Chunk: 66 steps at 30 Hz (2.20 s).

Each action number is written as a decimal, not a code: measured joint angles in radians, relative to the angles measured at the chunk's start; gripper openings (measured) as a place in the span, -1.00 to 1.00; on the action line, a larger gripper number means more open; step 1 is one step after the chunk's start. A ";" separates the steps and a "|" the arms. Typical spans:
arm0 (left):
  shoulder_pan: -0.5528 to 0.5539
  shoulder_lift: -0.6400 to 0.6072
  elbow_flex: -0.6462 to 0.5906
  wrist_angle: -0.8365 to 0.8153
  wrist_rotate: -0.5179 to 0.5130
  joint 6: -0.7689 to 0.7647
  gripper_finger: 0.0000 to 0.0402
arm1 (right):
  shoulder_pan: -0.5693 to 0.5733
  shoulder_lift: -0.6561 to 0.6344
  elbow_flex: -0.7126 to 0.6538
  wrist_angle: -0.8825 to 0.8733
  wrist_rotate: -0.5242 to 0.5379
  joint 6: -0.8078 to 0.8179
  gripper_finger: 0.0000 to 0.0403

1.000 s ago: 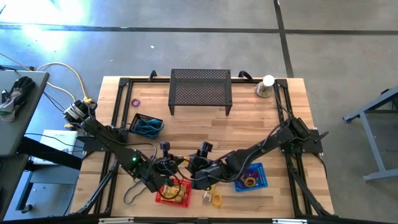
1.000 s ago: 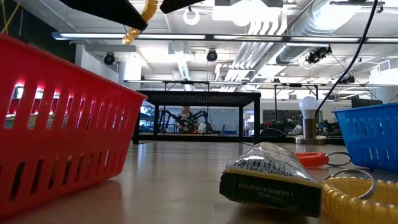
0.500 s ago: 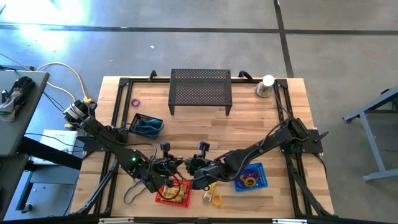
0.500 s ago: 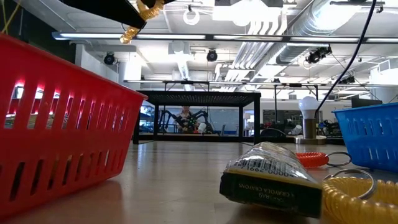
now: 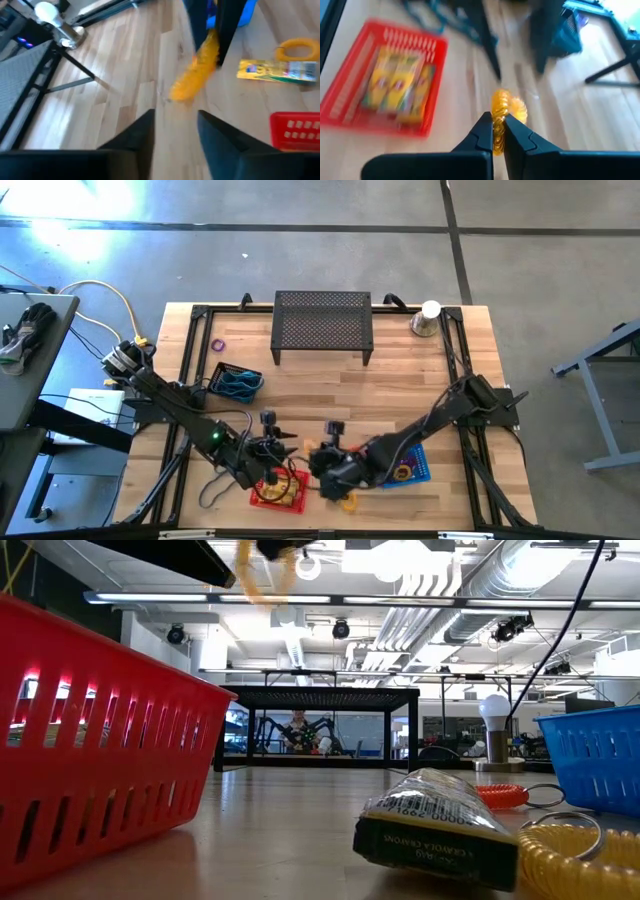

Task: Pick & Place Office Desk Supplies
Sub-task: Put the yellow spring keychain into the blue bin, then put the orange spring keychain into the blue bin

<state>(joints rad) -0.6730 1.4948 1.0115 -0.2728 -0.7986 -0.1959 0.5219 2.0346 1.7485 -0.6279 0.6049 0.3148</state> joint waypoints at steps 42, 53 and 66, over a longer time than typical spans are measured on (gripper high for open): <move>-0.058 -0.001 0.000 0.026 0.134 -0.257 0.09 | 0.225 -0.099 -0.228 -0.723 -0.352 1.086 -0.64; -0.054 -0.001 0.000 0.023 0.134 -0.257 0.09 | 0.216 -0.116 -0.228 -0.720 -0.348 0.955 -0.14; -0.027 -0.001 0.000 0.031 0.175 -0.257 0.09 | 0.027 -0.219 -0.227 -0.456 -0.187 0.323 -0.12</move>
<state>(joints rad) -0.7003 1.4940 1.0115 -0.2418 -0.6241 -0.4530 0.5490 1.8151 1.5211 -1.0837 0.4179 0.6376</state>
